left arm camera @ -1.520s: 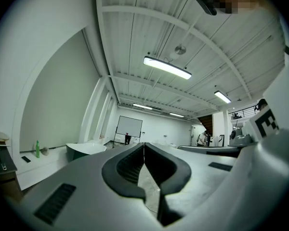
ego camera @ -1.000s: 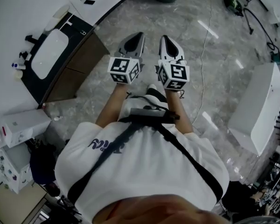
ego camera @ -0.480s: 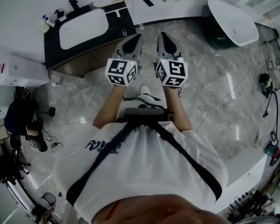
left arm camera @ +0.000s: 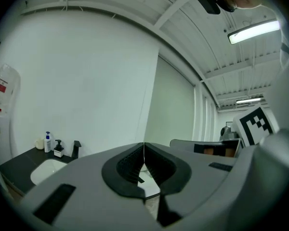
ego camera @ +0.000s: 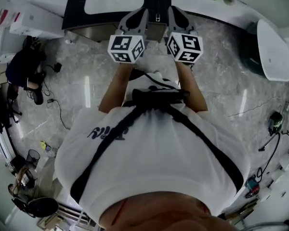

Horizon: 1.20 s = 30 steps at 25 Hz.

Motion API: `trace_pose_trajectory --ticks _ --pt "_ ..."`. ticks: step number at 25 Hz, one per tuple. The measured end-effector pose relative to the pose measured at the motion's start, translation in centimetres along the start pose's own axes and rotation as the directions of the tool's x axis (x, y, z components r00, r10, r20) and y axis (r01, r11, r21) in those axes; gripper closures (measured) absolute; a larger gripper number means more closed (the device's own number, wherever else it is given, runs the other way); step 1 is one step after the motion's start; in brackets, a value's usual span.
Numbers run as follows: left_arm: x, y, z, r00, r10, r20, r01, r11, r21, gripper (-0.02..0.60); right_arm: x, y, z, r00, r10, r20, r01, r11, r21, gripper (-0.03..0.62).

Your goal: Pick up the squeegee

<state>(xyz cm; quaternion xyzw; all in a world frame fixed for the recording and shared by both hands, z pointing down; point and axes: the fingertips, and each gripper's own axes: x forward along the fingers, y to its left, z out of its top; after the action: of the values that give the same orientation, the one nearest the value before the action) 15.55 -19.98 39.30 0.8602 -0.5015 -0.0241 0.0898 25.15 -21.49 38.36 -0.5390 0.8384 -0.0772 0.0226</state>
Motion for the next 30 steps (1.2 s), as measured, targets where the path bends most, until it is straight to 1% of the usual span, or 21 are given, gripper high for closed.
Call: trace_pose_trajectory --ticks 3,6,11,14,17,19,22,24,26,30 --pt "0.4 2.8 -0.4 0.999 0.034 -0.014 -0.034 0.999 -0.012 0.568 3.1 1.5 -0.9 0.999 0.044 -0.023 -0.044 0.999 0.009 0.586" --pt "1.4 5.6 -1.1 0.999 0.011 -0.041 -0.012 1.000 -0.018 0.568 6.2 3.2 -1.8 0.998 0.052 -0.032 -0.051 0.999 0.015 0.586" --pt "3.7 11.2 0.1 0.998 -0.050 -0.037 0.049 0.999 -0.014 0.568 11.7 5.5 -2.3 0.999 0.026 -0.040 -0.026 1.000 0.005 0.586" --pt "5.3 14.0 1.4 0.996 -0.083 -0.019 0.083 0.996 -0.012 0.568 14.7 5.9 -2.0 0.999 -0.001 -0.036 0.001 1.000 -0.005 0.586" --pt "6.2 16.0 1.3 0.993 -0.112 -0.024 0.112 0.994 -0.021 0.568 16.4 6.0 -2.5 0.998 -0.042 -0.047 0.041 0.999 -0.019 0.586" --pt "7.0 17.4 0.6 0.992 -0.119 -0.039 0.118 0.992 -0.035 0.568 17.3 4.9 -3.7 0.992 -0.105 -0.076 0.105 0.994 -0.003 0.586" --pt "9.0 18.6 -0.4 0.989 -0.136 -0.064 0.133 0.990 -0.049 0.568 18.2 1.0 -6.1 0.965 -0.220 -0.143 0.228 0.973 0.037 0.586" --pt "10.1 18.8 -1.3 0.984 -0.158 -0.087 0.154 0.987 -0.048 0.568 18.4 -1.4 -7.4 0.948 -0.267 -0.177 0.278 0.959 0.046 0.586" --pt "11.4 19.3 -2.4 0.980 -0.166 -0.109 0.161 0.985 -0.054 0.568 18.9 -3.3 -8.7 0.935 -0.286 -0.211 0.301 0.953 0.043 0.586" --pt "14.3 20.0 -4.9 0.972 -0.170 -0.162 0.161 0.985 -0.067 0.568 20.4 -6.8 -11.5 0.913 -0.286 -0.292 0.308 0.951 0.031 0.586"
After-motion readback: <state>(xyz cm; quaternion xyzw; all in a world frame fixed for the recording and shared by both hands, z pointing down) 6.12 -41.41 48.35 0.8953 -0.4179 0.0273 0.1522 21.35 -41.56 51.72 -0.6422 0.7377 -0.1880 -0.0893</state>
